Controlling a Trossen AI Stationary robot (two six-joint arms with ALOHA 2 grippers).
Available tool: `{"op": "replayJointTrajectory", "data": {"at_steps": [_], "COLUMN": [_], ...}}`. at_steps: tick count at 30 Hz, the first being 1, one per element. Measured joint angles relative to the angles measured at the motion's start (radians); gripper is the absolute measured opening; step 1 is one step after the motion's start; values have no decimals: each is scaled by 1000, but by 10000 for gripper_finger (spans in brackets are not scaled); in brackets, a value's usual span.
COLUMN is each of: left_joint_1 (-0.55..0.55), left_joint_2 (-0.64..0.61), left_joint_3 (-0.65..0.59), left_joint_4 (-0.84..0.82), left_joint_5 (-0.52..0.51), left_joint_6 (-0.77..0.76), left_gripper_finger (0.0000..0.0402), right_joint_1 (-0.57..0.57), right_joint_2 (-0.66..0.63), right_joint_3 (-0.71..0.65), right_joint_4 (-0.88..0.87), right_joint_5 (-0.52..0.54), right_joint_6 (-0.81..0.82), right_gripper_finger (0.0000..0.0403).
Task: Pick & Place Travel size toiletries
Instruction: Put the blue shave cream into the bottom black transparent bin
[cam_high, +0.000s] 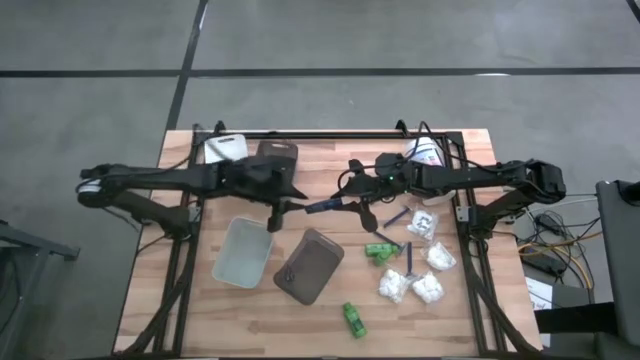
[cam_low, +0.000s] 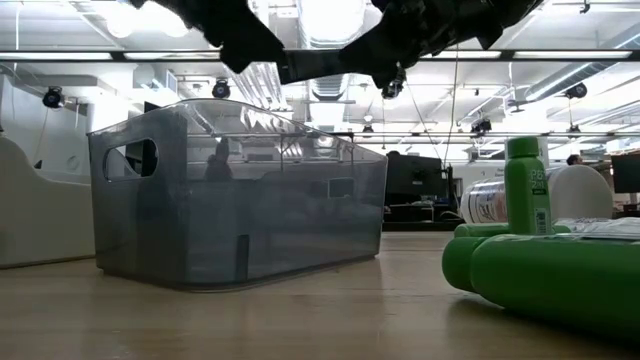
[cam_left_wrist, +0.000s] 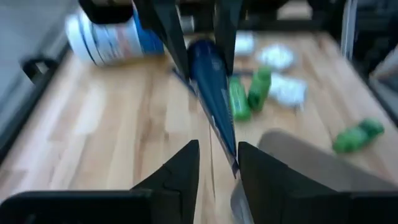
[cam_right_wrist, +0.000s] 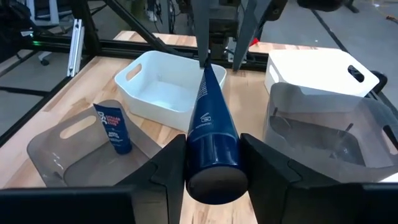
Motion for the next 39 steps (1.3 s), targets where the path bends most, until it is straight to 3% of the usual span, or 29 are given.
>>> {"op": "replayJointTrajectory", "data": {"at_steps": [7, 15, 20, 39], "left_joint_1": [0, 0, 0, 0], "left_joint_2": [-147, -158, -118, 6], "left_joint_3": [-335, -574, -596, -501], "left_joint_4": [511, 936, 1017, 1044], "left_joint_5": [-21, -21, -53, -52], "left_joint_6": [-59, -168, -205, -207], "left_gripper_finger": [115, 115, 115, 115], "right_joint_1": [0, 0, 0, 1], "right_joint_2": [-1, -1, -1, -1], "right_joint_3": [0, 0, 0, 0], "right_joint_4": [40, 89, 122, 127], "right_joint_5": [2, 31, 31, 37], "right_joint_6": [11, 18, 22, 25], "right_gripper_finger": [122, 135, 126, 129]}}
